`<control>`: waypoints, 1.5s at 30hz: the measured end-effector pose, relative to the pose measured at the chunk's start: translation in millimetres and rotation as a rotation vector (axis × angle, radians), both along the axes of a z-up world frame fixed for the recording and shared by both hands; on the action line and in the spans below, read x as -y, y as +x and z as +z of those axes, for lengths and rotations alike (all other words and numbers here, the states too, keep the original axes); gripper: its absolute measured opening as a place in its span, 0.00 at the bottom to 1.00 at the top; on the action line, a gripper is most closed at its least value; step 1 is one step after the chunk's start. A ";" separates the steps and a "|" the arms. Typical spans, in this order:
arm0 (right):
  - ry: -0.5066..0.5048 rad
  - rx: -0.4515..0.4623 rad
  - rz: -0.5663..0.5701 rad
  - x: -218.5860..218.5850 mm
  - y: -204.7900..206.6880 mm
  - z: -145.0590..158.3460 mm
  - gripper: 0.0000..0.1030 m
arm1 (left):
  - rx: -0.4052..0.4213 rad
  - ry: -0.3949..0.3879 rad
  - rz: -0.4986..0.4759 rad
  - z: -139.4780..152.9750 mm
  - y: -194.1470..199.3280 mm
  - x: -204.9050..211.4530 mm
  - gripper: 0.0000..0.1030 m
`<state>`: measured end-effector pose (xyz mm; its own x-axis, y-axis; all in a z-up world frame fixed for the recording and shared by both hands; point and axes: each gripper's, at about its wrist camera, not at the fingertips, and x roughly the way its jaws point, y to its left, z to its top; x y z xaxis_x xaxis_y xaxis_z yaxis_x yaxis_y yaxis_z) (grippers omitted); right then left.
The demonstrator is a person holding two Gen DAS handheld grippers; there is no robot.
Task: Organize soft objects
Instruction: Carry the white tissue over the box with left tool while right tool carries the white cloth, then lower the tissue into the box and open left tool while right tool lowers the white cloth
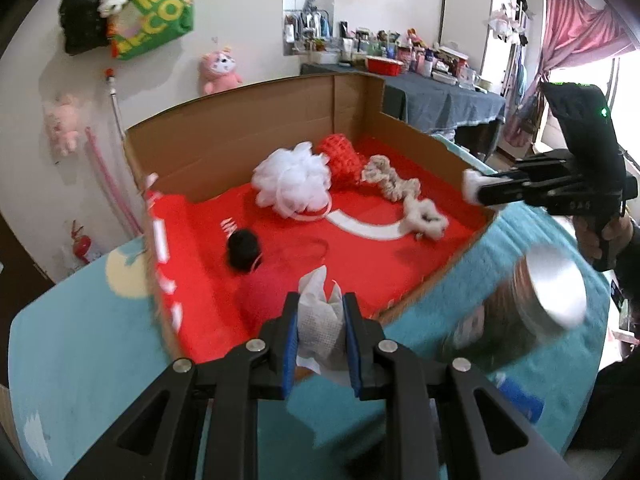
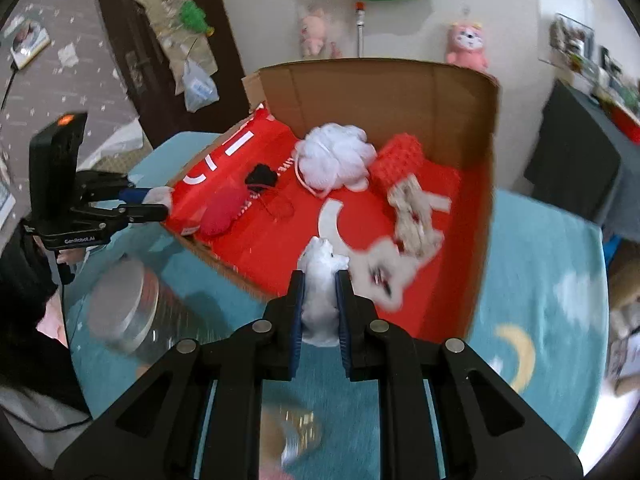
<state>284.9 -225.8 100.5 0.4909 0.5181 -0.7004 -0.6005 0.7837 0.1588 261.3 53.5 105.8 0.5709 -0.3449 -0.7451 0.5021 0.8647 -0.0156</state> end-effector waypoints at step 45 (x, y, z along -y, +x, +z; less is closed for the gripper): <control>-0.172 -0.347 -0.134 -60.8 147.0 -62.2 0.24 | -0.261 0.112 0.036 -62.8 127.7 69.9 0.39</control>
<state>431.9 -165.0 38.3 0.2657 0.3261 -0.9072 -0.4249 0.8843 0.1935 389.0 -16.4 43.0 0.3655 -0.2348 -0.9007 0.4626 0.8855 -0.0431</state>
